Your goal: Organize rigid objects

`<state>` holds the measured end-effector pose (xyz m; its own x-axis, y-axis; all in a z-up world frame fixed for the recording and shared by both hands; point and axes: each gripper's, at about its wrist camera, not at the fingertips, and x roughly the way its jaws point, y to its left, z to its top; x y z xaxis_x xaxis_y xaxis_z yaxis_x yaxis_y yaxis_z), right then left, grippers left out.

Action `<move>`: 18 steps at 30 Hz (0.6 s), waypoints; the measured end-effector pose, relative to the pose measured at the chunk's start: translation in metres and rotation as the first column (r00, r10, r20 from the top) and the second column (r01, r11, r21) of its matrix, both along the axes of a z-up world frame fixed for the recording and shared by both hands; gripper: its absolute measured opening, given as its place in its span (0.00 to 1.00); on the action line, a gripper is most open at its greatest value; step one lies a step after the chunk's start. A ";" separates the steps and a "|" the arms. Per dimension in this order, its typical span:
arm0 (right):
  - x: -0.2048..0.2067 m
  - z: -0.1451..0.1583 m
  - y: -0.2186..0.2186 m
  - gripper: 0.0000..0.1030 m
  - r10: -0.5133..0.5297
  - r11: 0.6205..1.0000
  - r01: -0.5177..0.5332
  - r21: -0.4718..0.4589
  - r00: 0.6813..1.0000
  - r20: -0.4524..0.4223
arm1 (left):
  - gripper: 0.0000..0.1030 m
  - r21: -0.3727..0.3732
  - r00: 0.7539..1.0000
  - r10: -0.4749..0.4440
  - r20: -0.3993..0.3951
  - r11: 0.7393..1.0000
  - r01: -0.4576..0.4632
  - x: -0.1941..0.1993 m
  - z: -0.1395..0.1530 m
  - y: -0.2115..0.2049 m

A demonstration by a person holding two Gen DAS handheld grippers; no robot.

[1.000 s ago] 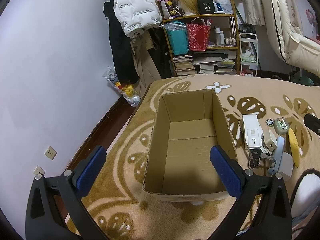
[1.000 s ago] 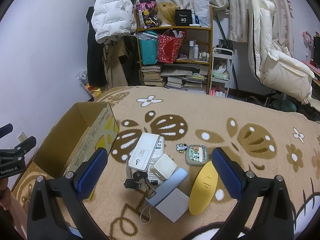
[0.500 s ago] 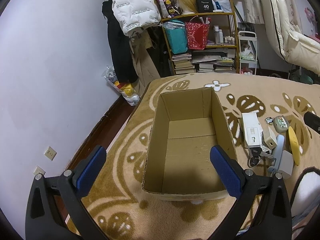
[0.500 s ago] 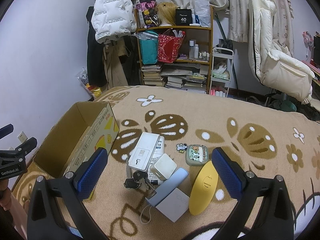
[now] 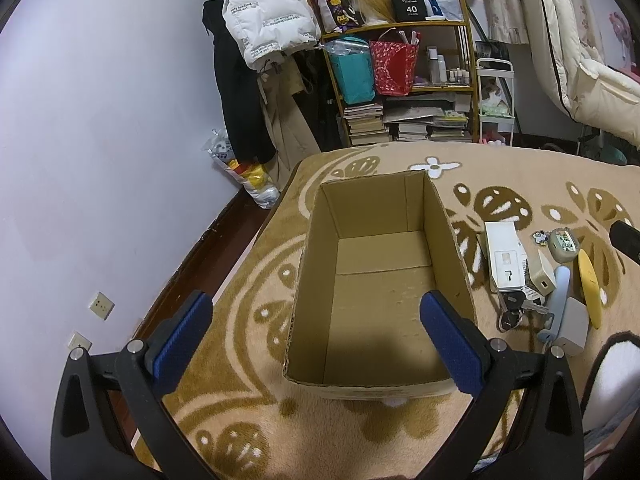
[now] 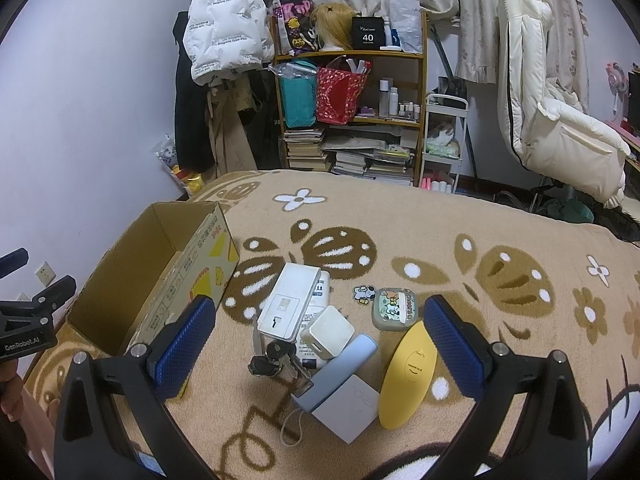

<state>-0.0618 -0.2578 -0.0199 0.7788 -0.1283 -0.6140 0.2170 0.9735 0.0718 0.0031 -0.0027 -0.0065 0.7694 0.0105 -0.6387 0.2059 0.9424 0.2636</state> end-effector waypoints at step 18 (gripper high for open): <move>0.045 -0.031 -0.025 1.00 0.015 0.996 -0.006 0.095 0.996 -0.086 | 0.99 0.005 0.993 0.074 -0.095 0.997 -0.074 0.059 0.012 0.004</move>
<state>-0.0164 -0.2826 -0.0507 0.7230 -0.0590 -0.6883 0.2163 0.9656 0.1445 0.0621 0.0010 0.0055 0.7024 0.0660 -0.7088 0.1598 0.9557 0.2474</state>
